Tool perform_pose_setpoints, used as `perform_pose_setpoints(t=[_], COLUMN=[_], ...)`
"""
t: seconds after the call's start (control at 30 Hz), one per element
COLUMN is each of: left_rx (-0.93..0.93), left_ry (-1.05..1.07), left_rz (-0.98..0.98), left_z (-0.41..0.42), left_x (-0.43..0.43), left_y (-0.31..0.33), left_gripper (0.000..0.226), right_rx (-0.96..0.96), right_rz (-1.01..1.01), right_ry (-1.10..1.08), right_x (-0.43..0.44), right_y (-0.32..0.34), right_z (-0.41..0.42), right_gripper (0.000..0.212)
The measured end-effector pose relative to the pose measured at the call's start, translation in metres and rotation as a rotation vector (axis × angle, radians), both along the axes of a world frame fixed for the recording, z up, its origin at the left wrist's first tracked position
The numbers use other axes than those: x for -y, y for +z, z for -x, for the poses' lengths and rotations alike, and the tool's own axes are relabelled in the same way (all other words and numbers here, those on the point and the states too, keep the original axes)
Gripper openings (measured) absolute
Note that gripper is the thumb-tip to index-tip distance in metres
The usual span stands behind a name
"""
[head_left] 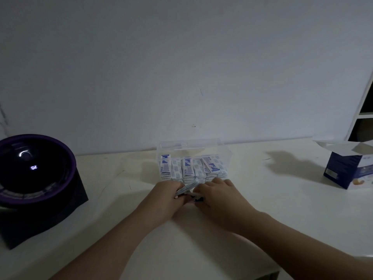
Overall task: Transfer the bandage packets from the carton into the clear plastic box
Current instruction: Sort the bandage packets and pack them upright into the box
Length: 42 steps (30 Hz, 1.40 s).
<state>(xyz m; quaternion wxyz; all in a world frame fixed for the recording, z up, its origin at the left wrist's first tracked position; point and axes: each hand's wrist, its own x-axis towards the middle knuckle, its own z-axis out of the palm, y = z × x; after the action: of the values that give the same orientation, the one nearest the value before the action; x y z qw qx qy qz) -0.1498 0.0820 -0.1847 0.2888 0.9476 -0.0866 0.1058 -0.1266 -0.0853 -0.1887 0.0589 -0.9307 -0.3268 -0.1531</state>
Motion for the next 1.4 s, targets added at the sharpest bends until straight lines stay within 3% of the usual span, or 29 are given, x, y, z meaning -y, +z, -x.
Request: perform_pose_setpoints(t=[0.1, 0.2, 0.27, 0.33, 0.4, 0.43, 0.53, 0.6, 0.83, 0.9, 1.0, 1.07, 1.2, 1.4], left_rx=[-0.011, -0.07, -0.16, -0.297, -0.405, -0.442, -0.504, -0.525, -0.424, -0.282, 0.09, 0.246, 0.028, 0.063], left_ry=[-0.042, -0.013, 0.007, -0.034, -0.09, -0.117, -0.196, -0.229, -0.231, -0.132, 0.126, 0.251, 0.252, 0.213], left_rz=[0.111, 0.311, 0.609, 0.947, 1.109, 1.14, 1.159, 1.154, 1.183, 1.085, 0.63, 0.334, -0.176, -0.459], left_z=[0.004, 0.007, 0.008, 0.009, 0.012, 0.014, 0.018, 0.021, 0.013, 0.0, -0.025, -0.037, -0.057, -0.066], left_x=[0.005, 0.005, 0.002, 0.002, 0.003, 0.005, 0.008, 0.009, -0.002, -0.013, -0.035, -0.043, -0.038, -0.032], left_y=[0.01, 0.018, 0.021, 0.025, 0.027, 0.029, 0.035, 0.041, 0.074, 0.089, 0.094, 0.086, 0.062, 0.046], left_gripper=[0.016, 0.021, 0.016, 0.014, 0.015, 0.014, 0.016, 0.018, 0.024, 0.028, 0.022, 0.015, 0.028, 0.041], right_rx=[-0.013, -0.353, -0.513, -0.644, -0.828, -0.879, -0.862, -0.803, -0.596, -0.525, -0.506, -0.598, -0.844, -1.097], right_rz=[0.121, -0.054, -0.324, -0.723, -1.085, -1.142, -0.914, -0.786, -0.548, -0.671, -0.853, -0.821, -0.54, -0.33], right_ry=[-0.003, 0.041, 0.047, 0.058, 0.12, 0.151, 0.185, 0.189, 0.231, 0.206, 0.112, 0.04, -0.024, -0.06], right_x=[-0.007, -0.002, 0.004, 0.009, 0.01, 0.009, 0.002, -0.004, -0.021, -0.027, -0.03, -0.03, -0.039, -0.048], right_y=[0.018, 0.037, 0.049, 0.058, 0.066, 0.07, 0.082, 0.091, 0.132, 0.144, 0.156, 0.154, 0.136, 0.114], right_z=[-0.002, -0.006, -0.009, -0.01, -0.011, -0.012, -0.009, -0.007, -0.015, -0.031, -0.068, -0.091, -0.126, -0.145], right_gripper=[0.027, 0.02, 0.021, 0.025, 0.02, 0.018, 0.016, 0.003, 0.023, 0.026, 0.021, 0.012, 0.008, 0.004])
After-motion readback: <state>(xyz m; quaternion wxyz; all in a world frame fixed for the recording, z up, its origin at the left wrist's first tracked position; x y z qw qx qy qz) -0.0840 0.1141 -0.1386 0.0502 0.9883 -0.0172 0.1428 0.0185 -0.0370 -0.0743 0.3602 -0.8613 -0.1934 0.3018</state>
